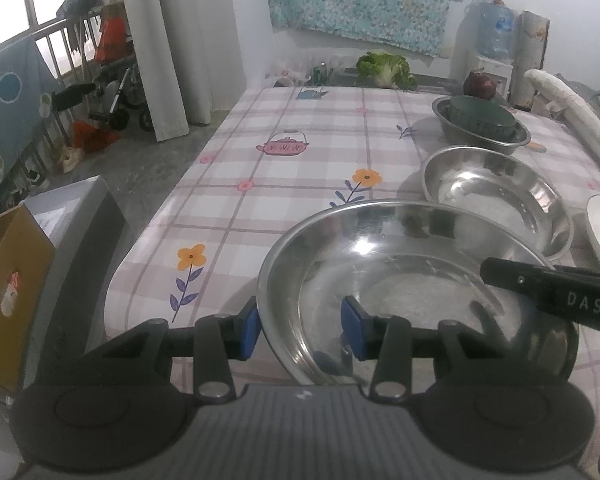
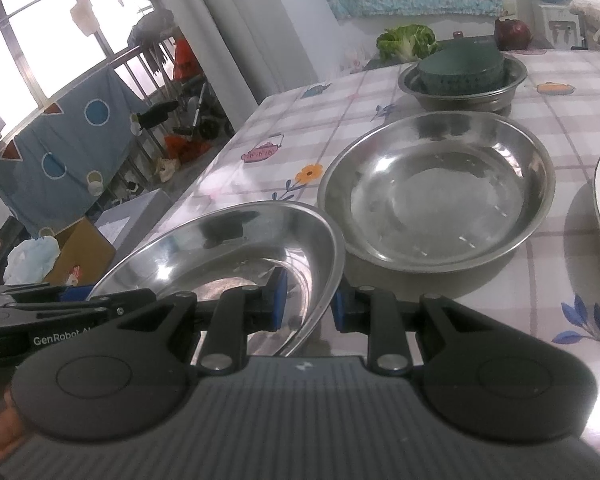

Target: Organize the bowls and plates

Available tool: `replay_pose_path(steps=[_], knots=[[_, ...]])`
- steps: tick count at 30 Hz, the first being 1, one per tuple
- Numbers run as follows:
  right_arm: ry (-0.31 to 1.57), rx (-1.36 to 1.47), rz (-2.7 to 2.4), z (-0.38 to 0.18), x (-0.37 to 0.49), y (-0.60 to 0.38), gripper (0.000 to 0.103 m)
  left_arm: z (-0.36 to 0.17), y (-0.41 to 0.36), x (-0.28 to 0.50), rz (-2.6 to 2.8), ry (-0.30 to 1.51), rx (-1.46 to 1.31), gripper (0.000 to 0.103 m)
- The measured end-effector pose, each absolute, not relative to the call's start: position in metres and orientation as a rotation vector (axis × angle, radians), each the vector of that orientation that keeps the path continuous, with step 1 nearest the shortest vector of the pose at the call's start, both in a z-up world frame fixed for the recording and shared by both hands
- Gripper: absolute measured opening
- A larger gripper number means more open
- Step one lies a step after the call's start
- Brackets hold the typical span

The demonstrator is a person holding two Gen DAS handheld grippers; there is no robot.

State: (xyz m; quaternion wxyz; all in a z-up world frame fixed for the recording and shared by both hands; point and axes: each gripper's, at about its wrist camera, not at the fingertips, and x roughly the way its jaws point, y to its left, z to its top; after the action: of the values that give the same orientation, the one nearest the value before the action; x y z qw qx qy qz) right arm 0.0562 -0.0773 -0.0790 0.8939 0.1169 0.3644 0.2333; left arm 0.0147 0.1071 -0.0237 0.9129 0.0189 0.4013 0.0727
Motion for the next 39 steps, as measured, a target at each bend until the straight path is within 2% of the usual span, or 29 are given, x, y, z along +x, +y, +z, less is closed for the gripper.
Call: replay_pose_path(steps=[19,39], knots=[[0.710,0.286,0.336,-0.060,0.065,-0.131,0.023,-0.009,0.058,0.059,-0.002,0.775,0.048,0.043],[0.761,0.335,0.212,-0.075,0.113,-0.185,0.028,-0.038,0.010,0.130,-0.088,0.856,0.073,0.043]])
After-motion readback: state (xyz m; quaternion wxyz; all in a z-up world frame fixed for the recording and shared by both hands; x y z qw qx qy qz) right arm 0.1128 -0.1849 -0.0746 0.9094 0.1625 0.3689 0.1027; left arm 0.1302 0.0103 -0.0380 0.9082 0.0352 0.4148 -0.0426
